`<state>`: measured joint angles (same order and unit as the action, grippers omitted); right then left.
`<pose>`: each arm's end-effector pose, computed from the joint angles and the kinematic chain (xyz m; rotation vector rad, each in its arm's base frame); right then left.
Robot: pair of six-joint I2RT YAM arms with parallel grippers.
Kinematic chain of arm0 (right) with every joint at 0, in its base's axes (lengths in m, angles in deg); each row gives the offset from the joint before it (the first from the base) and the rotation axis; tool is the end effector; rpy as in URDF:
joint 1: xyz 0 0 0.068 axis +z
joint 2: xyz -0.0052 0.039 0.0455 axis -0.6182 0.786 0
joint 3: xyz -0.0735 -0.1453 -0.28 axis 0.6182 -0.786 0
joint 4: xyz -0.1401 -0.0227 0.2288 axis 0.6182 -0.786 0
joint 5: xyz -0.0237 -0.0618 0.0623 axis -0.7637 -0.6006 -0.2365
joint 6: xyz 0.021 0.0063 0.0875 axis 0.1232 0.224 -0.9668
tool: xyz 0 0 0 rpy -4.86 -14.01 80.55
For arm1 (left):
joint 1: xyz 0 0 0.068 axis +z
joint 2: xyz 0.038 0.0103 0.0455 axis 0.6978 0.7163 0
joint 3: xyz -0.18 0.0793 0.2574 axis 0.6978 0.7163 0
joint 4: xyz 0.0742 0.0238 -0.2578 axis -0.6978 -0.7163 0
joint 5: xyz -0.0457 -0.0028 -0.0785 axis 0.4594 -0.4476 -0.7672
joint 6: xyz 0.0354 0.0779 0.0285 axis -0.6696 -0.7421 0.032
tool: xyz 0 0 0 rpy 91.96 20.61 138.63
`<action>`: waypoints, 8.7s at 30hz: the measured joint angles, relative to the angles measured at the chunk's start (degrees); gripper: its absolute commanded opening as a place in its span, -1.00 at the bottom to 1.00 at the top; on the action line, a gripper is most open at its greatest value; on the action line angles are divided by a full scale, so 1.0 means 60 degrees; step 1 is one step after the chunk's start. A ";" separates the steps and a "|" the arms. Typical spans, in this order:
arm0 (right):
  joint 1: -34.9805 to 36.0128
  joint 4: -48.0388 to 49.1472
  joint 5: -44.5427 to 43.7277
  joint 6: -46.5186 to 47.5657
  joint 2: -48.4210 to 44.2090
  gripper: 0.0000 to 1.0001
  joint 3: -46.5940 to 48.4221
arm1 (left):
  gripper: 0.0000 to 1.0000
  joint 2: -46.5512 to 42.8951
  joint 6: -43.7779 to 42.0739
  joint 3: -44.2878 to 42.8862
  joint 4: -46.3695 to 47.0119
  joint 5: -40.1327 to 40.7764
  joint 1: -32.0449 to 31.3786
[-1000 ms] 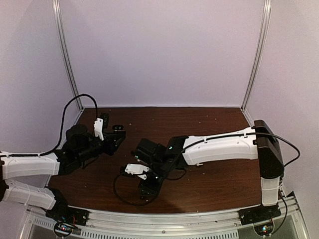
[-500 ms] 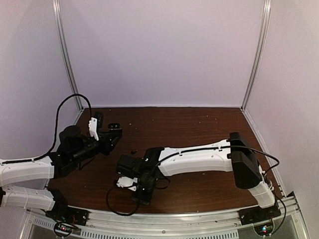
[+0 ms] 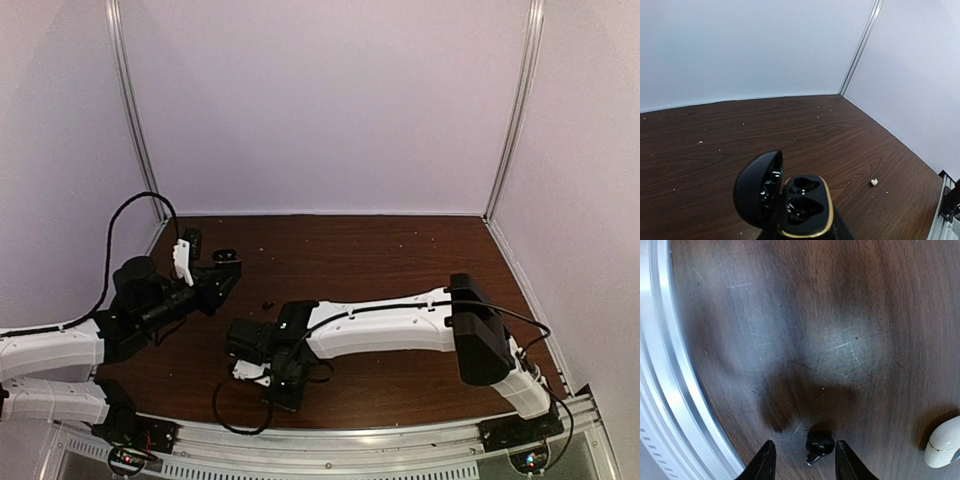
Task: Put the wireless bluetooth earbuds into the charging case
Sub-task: Pick up the right earbud from the center of the board, then insert the right earbud into the right side groove of the charging case.
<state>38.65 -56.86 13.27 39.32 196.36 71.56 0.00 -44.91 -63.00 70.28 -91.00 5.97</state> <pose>0.1107 0.5197 0.1615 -1.8699 2.3989 0.3578 0.1814 -0.1500 0.2681 0.2443 1.7541 -0.8845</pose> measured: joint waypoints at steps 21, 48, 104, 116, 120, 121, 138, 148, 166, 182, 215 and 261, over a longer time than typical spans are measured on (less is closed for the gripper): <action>-0.0117 -0.0313 -0.0189 0.0018 0.0317 -0.33 0.0135 | -1.00 -0.0007 -0.0084 0.0160 0.0117 -0.0004 0.0000; -0.0678 0.0514 0.0102 0.0066 -0.0113 -0.74 -0.0492 | -1.00 0.0364 -0.0404 0.0211 0.0834 -0.0186 0.0000; -0.2539 1.2699 0.1118 0.2262 -0.8808 -0.77 -0.8808 | -1.00 0.3854 -0.2550 -0.1705 0.5326 -0.4503 -0.1647; -0.2546 1.2710 0.1388 0.2229 -0.8721 -0.77 -0.8812 | -1.00 0.3861 -0.2554 -0.1705 0.5333 -0.4503 -0.1647; -0.2546 1.2761 0.1384 0.2229 -0.8695 -0.78 -0.8816 | -1.00 0.3861 -0.2554 -0.1705 0.5340 -0.4506 -0.1647; -0.2546 1.2768 0.1384 0.2233 -0.8688 -0.78 -0.8816 | -1.00 0.3861 -0.2554 -0.1705 0.5340 -0.4510 -0.1647; -0.2546 1.2914 0.1494 0.2361 -0.8674 -0.77 -0.8845 | -1.00 0.3858 -0.2546 -0.1705 0.5490 -0.4503 -0.1647; -0.2579 1.3103 0.1949 0.2353 -0.8615 -0.80 -0.8925 | -1.00 0.3850 -0.2546 -0.1679 0.5486 -0.4360 -0.1683; -0.2532 1.3588 0.0838 0.2586 -0.8728 -0.83 -0.9235 | -1.00 0.3850 -0.2543 -0.1683 0.5526 -0.4375 -0.1683; -0.2532 1.3759 0.0838 0.2590 -0.8637 -0.83 -0.9264 | -1.00 0.3850 -0.2543 -0.1683 0.5523 -0.4379 -0.1672; -0.2535 1.4240 0.1060 0.2590 -0.8542 -0.46 -0.9712 | -1.00 0.3840 -0.2535 -0.1679 0.5457 -0.4102 -0.1657; -0.2750 1.1151 0.2011 0.1982 -0.9464 0.09 -0.8929 | -1.00 0.4120 -0.2765 -0.1792 0.5508 -0.5901 -0.1501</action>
<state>22.15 10.05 25.33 51.21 139.57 17.99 24.72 -61.50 -73.75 103.33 -126.41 -3.03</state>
